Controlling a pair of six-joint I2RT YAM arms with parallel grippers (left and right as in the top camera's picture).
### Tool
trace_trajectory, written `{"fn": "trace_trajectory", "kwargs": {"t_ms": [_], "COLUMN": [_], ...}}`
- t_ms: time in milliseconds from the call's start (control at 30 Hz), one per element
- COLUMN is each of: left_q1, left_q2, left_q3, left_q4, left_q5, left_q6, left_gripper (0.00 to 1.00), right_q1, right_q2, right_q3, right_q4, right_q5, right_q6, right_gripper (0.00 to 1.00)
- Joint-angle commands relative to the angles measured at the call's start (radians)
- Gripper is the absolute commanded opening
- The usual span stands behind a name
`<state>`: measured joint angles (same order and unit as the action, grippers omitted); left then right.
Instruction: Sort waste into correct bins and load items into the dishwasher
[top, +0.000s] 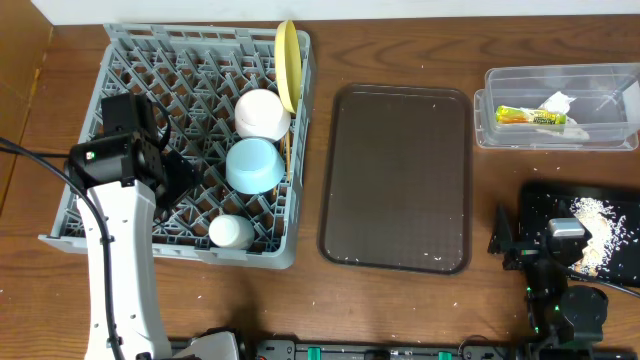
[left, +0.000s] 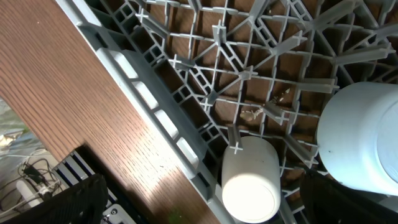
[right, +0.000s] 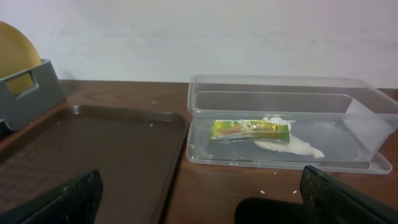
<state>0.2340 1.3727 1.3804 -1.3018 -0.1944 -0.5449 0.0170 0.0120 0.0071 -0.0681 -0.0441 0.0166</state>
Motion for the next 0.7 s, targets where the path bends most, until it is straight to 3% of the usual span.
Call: {"fn": "trace_trajectory", "kwargs": {"t_ms": [0,333,467,567,667], "left_q1": [0.003,0.003,0.003,0.0,-0.02], "left_q2": [-0.001,0.003,-0.015,-0.08,-0.19], "left_q3": [0.003,0.002,-0.019,-0.118,-0.297], "left_q4": [-0.003,-0.055,-0.055,0.028,0.224], "left_q5": [-0.016,-0.015,0.101,0.194,0.292], "left_q6": [0.009,0.042,0.042,0.047,0.126], "left_gripper": [1.0,1.0,1.0,1.0,1.0], "right_q1": [-0.005,-0.005,-0.005,-0.005,-0.005], "right_q2": [-0.006,-0.006,-0.005,-0.005,-0.005], "right_q3": [-0.002,-0.002,-0.002,-0.002,-0.002], "right_q4": [-0.006,-0.006,-0.006,-0.006,-0.006], "right_q5": [0.017,0.017,0.017,0.017,0.017], "right_q6": [-0.014,-0.014,-0.014,-0.014,-0.014], "right_gripper": [0.99,0.99,0.99,0.99,0.99]}}
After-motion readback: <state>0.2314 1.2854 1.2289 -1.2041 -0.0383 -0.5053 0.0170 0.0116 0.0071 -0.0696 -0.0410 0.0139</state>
